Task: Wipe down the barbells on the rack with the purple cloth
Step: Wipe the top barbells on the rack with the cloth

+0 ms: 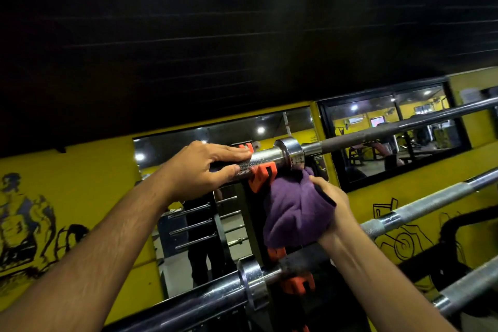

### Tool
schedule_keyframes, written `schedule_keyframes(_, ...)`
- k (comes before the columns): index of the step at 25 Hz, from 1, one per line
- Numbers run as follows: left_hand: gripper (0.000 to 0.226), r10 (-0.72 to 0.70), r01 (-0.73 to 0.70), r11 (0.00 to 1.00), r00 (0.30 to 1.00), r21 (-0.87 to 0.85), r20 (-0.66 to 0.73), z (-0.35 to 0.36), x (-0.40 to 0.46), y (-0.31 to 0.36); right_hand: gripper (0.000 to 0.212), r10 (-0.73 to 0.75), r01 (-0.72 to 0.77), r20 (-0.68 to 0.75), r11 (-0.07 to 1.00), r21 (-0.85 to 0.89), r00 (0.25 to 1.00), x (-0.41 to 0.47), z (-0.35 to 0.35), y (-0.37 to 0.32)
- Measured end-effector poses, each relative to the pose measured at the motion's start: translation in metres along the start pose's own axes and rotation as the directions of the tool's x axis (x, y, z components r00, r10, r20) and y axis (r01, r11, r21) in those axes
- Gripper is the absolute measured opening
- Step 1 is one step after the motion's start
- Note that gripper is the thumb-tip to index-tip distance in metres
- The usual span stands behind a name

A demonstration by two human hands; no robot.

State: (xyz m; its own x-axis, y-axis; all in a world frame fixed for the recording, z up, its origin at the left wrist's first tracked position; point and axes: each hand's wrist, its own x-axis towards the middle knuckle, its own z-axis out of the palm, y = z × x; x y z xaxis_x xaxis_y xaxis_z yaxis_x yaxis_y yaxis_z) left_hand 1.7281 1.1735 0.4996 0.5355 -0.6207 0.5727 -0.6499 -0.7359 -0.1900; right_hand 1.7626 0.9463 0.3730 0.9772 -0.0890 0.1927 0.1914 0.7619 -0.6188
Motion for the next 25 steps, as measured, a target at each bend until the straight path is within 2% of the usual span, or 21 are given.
schedule_keyframes(2, 0.043, 0.008, -0.008, 1.000, 1.000, 0.005, -0.001, 0.000, 0.000, 0.000, 0.021, -0.164, 0.145, -0.077, 0.968, -0.206, 0.983, -0.025, -0.001, -0.010)
schedule_keyframes(3, 0.043, 0.010, -0.010, 1.000, 1.000, 0.008, -0.002, 0.000, 0.000, 0.000, 0.016, -0.290, 0.246, -0.091, 0.911, -0.332, 0.953, -0.040, 0.001, -0.018)
schedule_keyframes(4, 0.043, 0.010, -0.010, 1.000, 1.000, 0.011, -0.005, 0.000, -0.001, 0.001, 0.011, -0.469, 0.427, -0.024, 0.822, -0.377, 0.883, -0.050, 0.004, -0.025)
schedule_keyframes(5, 0.044, 0.007, -0.007, 1.000, 1.000, 0.014, -0.004, 0.000, -0.001, 0.001, 0.009, -0.624, 0.614, 0.102, 0.705, -0.356, 0.775, -0.064, 0.013, -0.034)
schedule_keyframes(6, 0.045, 0.009, -0.009, 1.000, 1.000, 0.021, 0.002, -0.001, -0.001, 0.003, 0.010, -0.747, 0.776, 0.248, 0.526, -0.348, 0.617, -0.068, 0.018, -0.039)
schedule_keyframes(7, 0.046, 0.017, -0.018, 0.999, 1.000, 0.034, 0.010, -0.002, -0.001, 0.005, 0.013, -0.776, 0.861, 0.411, 0.322, -0.394, 0.479, -0.069, 0.027, -0.045)
schedule_keyframes(8, 0.046, 0.030, -0.031, 0.998, 0.999, 0.051, 0.014, -0.003, -0.002, 0.007, 0.019, -0.719, 0.875, 0.582, 0.077, -0.477, 0.381, -0.058, 0.035, -0.047)
schedule_keyframes(9, 0.046, 0.041, -0.041, 0.997, 0.999, 0.070, 0.010, -0.004, -0.004, 0.008, 0.024, -0.593, 0.828, 0.720, -0.154, -0.540, 0.359, -0.047, 0.045, -0.050)
schedule_keyframes(10, 0.047, 0.047, -0.046, 0.995, 0.999, 0.089, -0.003, -0.005, -0.008, 0.009, 0.027, -0.463, 0.736, 0.790, -0.351, -0.579, 0.401, -0.033, 0.053, -0.051)
schedule_keyframes(11, 0.050, 0.048, -0.044, 0.993, 0.998, 0.106, -0.027, -0.006, -0.013, 0.007, 0.029, -0.368, 0.655, 0.805, -0.468, -0.593, 0.465, -0.023, 0.061, -0.054)
schedule_keyframes(12, 0.054, 0.042, -0.035, 0.992, 0.998, 0.120, -0.052, -0.006, -0.019, 0.004, 0.030, -0.316, 0.622, 0.801, -0.509, -0.595, 0.508, -0.016, 0.067, -0.058)
schedule_keyframes(15, 0.060, 0.020, -0.011, 0.989, 0.998, 0.145, -0.062, -0.007, -0.034, -0.005, 0.027, -0.289, 0.644, 0.768, -0.422, -0.638, 0.572, -0.015, 0.075, -0.068)
schedule_keyframes(17, 0.061, 0.021, -0.013, 0.988, 0.998, 0.153, -0.054, -0.006, -0.037, -0.007, 0.018, -0.323, 0.669, 0.758, -0.357, -0.652, 0.567, -0.019, 0.067, -0.065)
schedule_keyframes(20, 0.058, 0.039, -0.032, 0.990, 0.998, 0.134, -0.045, -0.005, -0.033, -0.006, 0.006, -0.440, 0.725, 0.700, -0.144, -0.674, 0.563, -0.033, 0.040, -0.044)
schedule_keyframes(23, 0.056, 0.052, -0.044, 0.989, 0.997, 0.144, -0.057, -0.004, -0.032, -0.006, 0.011, -0.544, 0.708, 0.567, 0.072, -0.703, 0.618, -0.050, 0.020, -0.020)
schedule_keyframes(25, 0.056, 0.054, -0.044, 0.989, 0.996, 0.143, -0.067, -0.003, -0.033, -0.006, 0.015, -0.544, 0.693, 0.527, 0.150, -0.705, 0.653, -0.059, 0.018, -0.010)
